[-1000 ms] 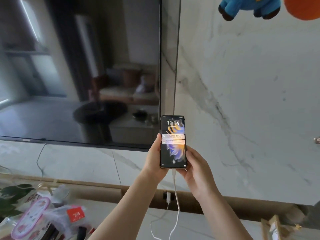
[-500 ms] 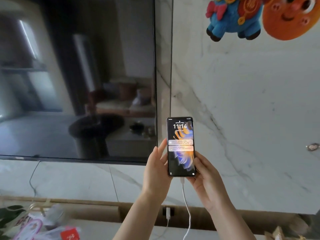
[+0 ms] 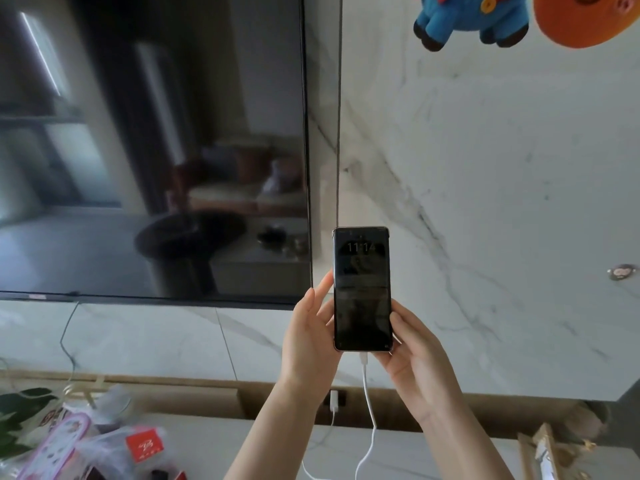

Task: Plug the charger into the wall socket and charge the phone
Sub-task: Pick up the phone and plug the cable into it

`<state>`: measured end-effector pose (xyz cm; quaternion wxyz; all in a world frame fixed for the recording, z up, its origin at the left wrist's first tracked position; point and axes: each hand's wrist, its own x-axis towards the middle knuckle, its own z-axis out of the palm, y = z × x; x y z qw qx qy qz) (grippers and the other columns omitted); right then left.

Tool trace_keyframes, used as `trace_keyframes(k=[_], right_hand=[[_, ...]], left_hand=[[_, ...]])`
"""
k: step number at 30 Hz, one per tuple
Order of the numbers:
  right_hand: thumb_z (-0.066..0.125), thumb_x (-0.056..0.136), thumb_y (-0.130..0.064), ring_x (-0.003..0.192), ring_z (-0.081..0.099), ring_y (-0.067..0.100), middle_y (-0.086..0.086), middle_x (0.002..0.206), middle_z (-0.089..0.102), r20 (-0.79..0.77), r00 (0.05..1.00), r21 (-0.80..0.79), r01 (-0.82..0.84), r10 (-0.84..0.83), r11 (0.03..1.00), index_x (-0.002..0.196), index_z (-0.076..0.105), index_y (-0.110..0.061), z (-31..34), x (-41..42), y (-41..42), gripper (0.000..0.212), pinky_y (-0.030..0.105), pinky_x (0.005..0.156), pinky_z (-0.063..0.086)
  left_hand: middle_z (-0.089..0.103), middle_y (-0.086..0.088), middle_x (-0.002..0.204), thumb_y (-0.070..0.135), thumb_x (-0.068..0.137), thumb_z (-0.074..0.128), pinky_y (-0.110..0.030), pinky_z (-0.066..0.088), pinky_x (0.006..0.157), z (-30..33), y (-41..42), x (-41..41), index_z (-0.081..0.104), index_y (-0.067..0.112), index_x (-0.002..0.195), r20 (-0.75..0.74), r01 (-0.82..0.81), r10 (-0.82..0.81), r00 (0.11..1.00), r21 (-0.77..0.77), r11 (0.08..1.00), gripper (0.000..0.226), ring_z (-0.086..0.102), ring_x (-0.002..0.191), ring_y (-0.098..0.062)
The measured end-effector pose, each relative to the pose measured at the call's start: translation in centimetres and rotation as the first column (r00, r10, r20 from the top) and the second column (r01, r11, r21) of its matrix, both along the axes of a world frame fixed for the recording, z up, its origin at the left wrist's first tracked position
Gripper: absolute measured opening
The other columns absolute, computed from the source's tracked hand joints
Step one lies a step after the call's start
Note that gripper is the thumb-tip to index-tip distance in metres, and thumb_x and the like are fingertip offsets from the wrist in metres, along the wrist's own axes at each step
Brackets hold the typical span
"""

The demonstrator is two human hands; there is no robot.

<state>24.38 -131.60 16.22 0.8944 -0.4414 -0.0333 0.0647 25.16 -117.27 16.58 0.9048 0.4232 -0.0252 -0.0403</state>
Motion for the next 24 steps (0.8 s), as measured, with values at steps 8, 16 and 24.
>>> trace_keyframes(k=[8, 16, 24], right_hand=[[0.047, 0.093, -0.011, 0.112, 0.064, 0.028, 0.015, 0.121, 0.067, -0.007, 1.000, 0.001, 0.002, -0.002, 1.000, 0.123, 0.060, -0.010, -0.2, -0.2, -0.4, 0.033, 0.039, 0.088, 0.056], [0.046, 0.093, -0.008, 0.110, 0.065, 0.027, 0.013, 0.118, 0.069, -0.034, 0.999, 0.015, 0.013, -0.013, 1.000, 0.120, 0.062, -0.009, -0.4, 0.1, -0.7, 0.032, 0.040, 0.088, 0.056], [0.045, 0.093, -0.008, 0.115, 0.062, 0.029, 0.014, 0.121, 0.067, -0.044, 0.999, -0.001, 0.003, -0.003, 1.000, 0.120, 0.062, -0.008, -0.8, 0.7, -1.1, 0.032, 0.044, 0.095, 0.050]], left_hand=[[0.072, -0.008, 0.117, 0.038, 0.099, 0.028, -0.046, 0.052, 0.087, -0.1, -0.5, -0.2, 0.061, 0.029, 0.122, -0.015, 0.001, -0.001, 1.000, -0.014, 1.000, 0.041, 0.070, 0.104, -0.026], [0.073, -0.009, 0.115, 0.037, 0.100, 0.028, -0.044, 0.053, 0.083, -0.2, -0.8, -0.1, 0.063, 0.028, 0.119, -0.036, -0.010, 0.010, 0.999, -0.017, 1.000, 0.041, 0.071, 0.102, -0.024], [0.074, -0.010, 0.111, 0.034, 0.099, 0.033, -0.043, 0.054, 0.079, -0.3, -1.3, 0.4, 0.065, 0.026, 0.117, -0.065, -0.043, 0.042, 0.997, -0.015, 0.999, 0.038, 0.073, 0.097, -0.024]])
